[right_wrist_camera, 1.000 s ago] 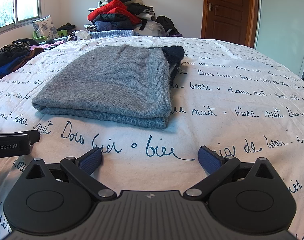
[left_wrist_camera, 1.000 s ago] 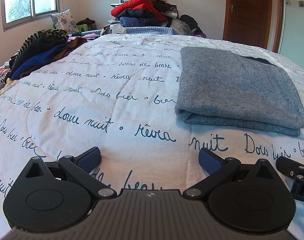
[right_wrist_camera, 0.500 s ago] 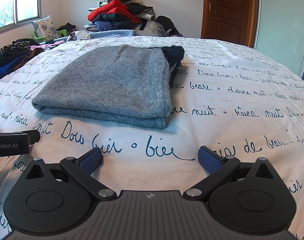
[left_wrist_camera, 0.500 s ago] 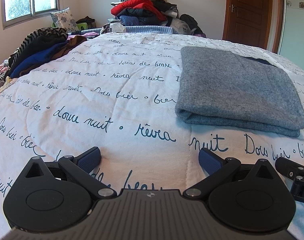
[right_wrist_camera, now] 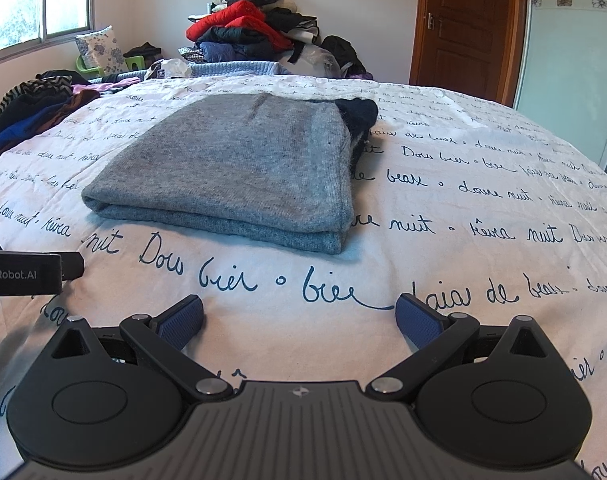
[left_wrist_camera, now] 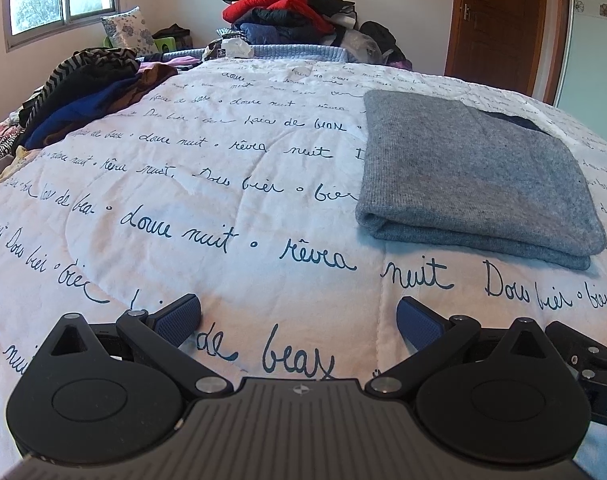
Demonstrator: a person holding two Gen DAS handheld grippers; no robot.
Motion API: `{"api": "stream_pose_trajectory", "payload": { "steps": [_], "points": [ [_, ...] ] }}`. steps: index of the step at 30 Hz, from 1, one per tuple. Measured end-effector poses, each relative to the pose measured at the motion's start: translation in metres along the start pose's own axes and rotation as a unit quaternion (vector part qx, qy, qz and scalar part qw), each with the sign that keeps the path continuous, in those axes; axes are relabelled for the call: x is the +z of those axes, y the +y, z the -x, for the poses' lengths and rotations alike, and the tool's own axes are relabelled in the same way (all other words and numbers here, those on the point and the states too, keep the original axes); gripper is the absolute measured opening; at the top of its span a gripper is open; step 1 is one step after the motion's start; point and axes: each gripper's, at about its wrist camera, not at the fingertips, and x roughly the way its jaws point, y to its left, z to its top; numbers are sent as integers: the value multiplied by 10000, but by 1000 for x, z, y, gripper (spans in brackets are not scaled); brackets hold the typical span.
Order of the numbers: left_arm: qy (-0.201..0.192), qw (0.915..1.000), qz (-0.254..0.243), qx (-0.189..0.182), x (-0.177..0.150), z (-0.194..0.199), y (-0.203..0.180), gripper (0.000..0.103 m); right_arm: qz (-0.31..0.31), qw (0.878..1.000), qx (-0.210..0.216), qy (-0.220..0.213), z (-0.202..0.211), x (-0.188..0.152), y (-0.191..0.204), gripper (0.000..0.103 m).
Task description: Fold small clothes
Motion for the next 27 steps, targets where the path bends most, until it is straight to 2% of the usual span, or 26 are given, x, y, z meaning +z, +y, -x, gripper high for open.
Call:
{"api": "stream_pose_trajectory", "payload": {
  "steps": [14,19,27],
  "points": [
    [-4,10000,25,83,-1,5,5,103,-109,9999,88,-33,-2,-2,-4,103],
    [-10,10000,1,82,-2,5,5,103,-144,9996,-127,-194,5,0,-8,103],
    [-60,10000,-62,39,-3,4,3,103,-85,9999,-98,-66,0,-2,-7,103]
  ]
}}
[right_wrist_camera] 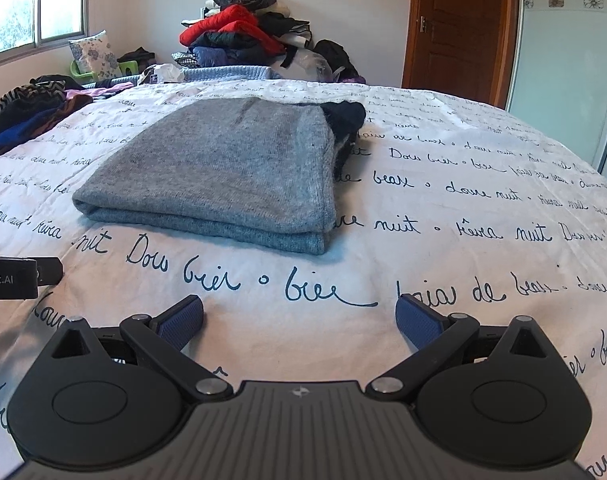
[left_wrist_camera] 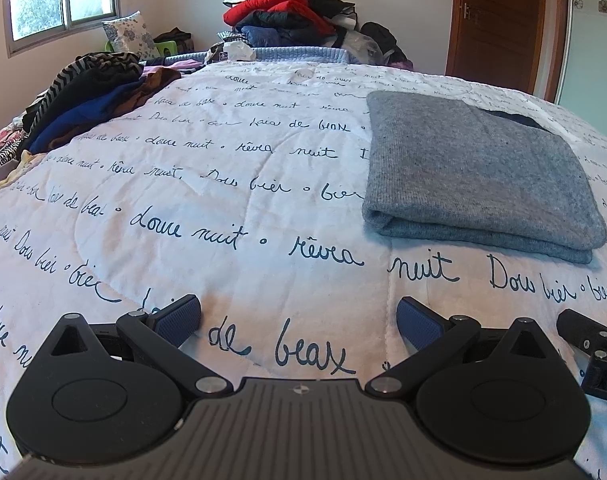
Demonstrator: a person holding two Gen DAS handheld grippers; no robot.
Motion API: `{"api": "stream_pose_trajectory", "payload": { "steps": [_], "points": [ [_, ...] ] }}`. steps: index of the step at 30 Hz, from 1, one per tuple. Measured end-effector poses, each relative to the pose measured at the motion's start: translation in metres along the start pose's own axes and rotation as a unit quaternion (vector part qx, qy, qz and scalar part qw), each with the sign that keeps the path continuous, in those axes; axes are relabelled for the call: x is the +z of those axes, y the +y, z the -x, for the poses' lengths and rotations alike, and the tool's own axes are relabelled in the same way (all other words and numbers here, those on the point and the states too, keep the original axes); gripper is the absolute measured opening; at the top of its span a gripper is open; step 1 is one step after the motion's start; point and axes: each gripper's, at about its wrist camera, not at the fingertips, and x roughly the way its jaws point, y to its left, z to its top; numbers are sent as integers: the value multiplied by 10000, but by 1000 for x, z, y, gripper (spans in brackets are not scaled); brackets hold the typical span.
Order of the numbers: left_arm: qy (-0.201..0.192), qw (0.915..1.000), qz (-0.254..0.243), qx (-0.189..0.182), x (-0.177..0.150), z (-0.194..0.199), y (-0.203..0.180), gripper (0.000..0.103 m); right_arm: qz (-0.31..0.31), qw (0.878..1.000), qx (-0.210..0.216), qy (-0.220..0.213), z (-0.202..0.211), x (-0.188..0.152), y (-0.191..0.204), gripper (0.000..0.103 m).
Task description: Fold small clothes
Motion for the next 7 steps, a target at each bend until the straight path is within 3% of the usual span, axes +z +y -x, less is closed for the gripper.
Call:
{"api": "stream_pose_trajectory", "payload": {
  "steps": [7],
  "points": [
    [-69,9998,174,-83,1,4,7,103,-51,9999,82,42,0,0,-2,103]
  ]
}}
